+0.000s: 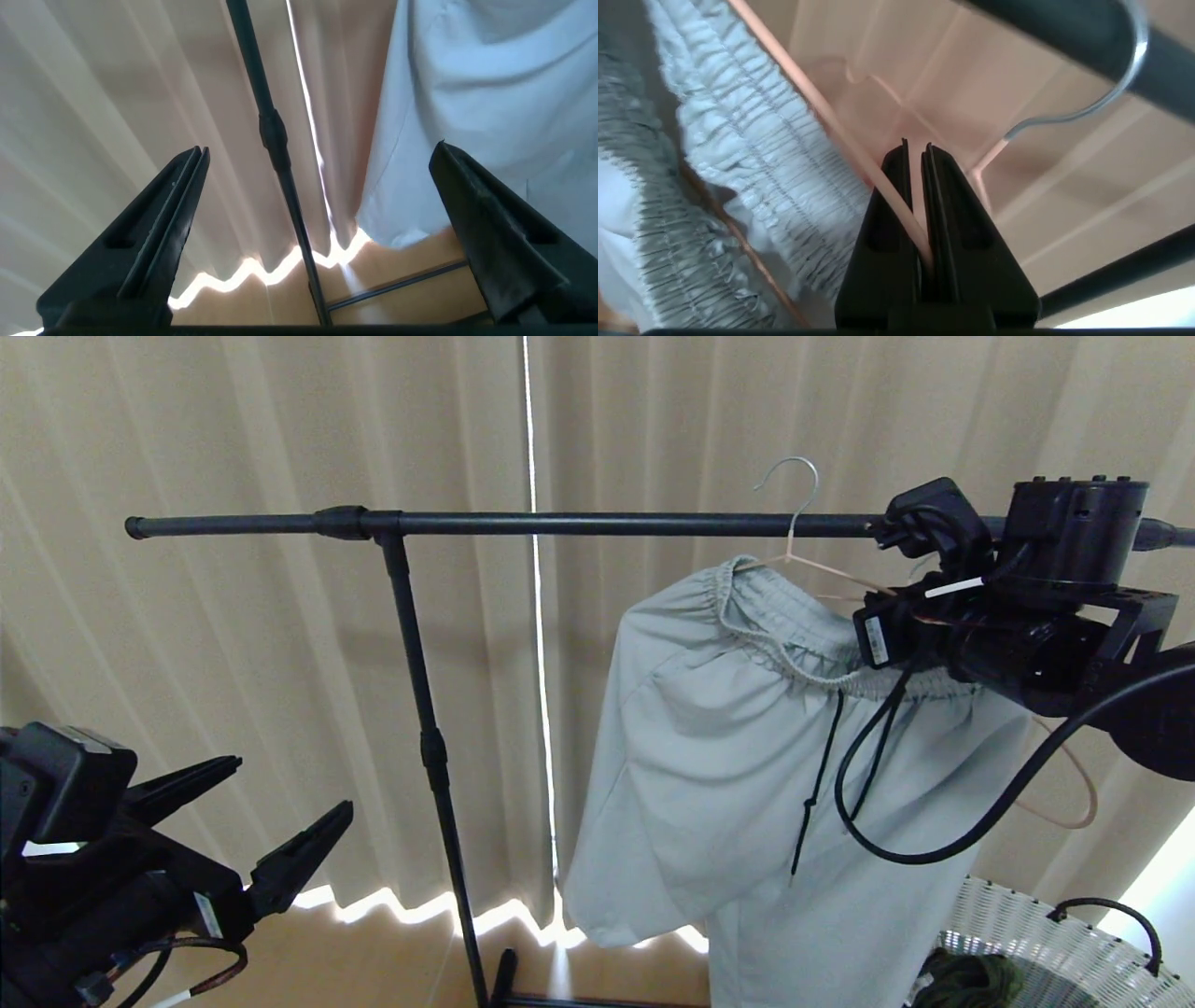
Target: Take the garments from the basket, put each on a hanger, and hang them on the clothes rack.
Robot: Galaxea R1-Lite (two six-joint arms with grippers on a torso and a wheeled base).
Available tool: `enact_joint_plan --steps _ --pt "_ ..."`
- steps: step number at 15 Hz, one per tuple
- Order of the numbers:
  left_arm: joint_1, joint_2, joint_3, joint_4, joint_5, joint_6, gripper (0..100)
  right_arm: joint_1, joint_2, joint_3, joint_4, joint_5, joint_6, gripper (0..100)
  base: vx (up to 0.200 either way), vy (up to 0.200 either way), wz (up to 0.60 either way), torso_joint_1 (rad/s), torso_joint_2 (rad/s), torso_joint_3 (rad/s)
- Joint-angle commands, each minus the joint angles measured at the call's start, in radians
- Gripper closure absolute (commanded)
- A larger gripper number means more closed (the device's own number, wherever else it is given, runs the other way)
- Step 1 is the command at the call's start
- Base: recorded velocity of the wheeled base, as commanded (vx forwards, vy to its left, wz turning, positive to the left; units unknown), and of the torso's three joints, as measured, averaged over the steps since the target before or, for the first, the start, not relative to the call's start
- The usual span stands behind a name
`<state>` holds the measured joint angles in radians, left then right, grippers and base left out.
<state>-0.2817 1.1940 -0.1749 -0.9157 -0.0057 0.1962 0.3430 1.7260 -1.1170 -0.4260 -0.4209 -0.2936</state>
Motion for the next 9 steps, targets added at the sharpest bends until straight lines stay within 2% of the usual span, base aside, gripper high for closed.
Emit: enact_joint_plan --steps 1,3,9 --pt "-0.001 -0.002 0.000 0.000 0.000 0.000 0 0.002 0.027 -0.007 0.004 -0.009 -0.006 100 0.000 0.000 0.00 0.000 0.00 0.000" --pt "0.001 -0.002 0.000 0.000 0.000 0.000 0 0.021 0.026 -0.004 0.029 -0.024 -0.029 100 0.000 0.000 0.00 0.000 0.00 0.000" --pt "0.001 -0.002 0.000 0.000 0.000 0.000 0 0.106 0.001 -0.017 0.125 -0.036 -0.030 100 0.000 0.000 0.00 0.000 0.00 0.000"
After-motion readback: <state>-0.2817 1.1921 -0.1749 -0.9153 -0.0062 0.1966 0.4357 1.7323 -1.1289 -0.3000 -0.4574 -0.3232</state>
